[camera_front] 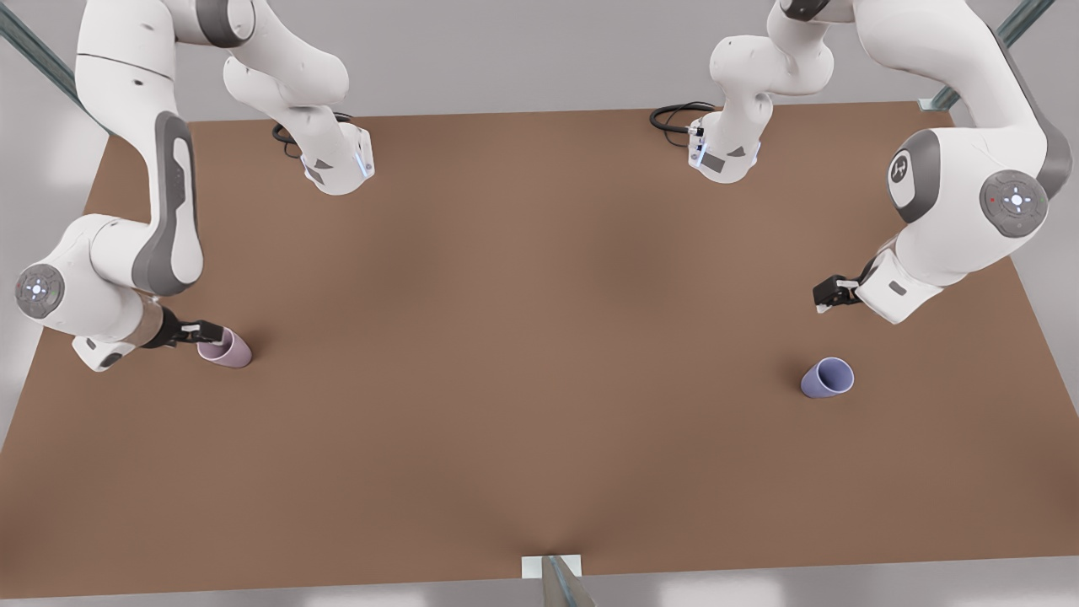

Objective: Stack the cups, with the pink cup at the bottom and the purple cup at the top

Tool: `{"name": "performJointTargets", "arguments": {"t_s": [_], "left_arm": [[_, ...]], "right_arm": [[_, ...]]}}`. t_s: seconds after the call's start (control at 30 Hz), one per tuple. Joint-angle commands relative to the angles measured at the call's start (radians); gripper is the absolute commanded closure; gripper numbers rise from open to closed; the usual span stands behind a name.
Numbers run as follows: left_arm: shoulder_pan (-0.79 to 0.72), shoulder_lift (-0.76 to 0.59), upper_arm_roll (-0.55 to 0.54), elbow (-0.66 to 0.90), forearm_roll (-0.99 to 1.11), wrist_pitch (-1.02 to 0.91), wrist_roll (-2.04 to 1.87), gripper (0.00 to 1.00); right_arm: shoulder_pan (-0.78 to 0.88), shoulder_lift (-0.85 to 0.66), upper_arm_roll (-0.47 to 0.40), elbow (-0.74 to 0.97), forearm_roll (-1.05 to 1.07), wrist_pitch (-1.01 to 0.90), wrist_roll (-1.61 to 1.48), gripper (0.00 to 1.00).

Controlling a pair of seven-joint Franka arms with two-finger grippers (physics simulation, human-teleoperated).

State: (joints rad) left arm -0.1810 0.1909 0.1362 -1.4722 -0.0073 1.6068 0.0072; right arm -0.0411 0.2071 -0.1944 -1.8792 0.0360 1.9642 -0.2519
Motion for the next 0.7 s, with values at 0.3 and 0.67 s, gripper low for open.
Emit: {"name": "performJointTargets", "arguments": {"t_s": [0.3,0.67], "left_arm": [[0.005,0.009,0.002,0.006,0.000,-0.025,0.007,0.00],[0.005,0.015,0.002,0.010,0.000,-0.051,0.025,0.00]], "right_arm": [[-0.068,0.042,0.000,-0.115,0.042,0.183,-0.225,0.00],[-0.118,0.029,-0.010,-0.170,0.044,0.211,-0.306,0.00]]}}
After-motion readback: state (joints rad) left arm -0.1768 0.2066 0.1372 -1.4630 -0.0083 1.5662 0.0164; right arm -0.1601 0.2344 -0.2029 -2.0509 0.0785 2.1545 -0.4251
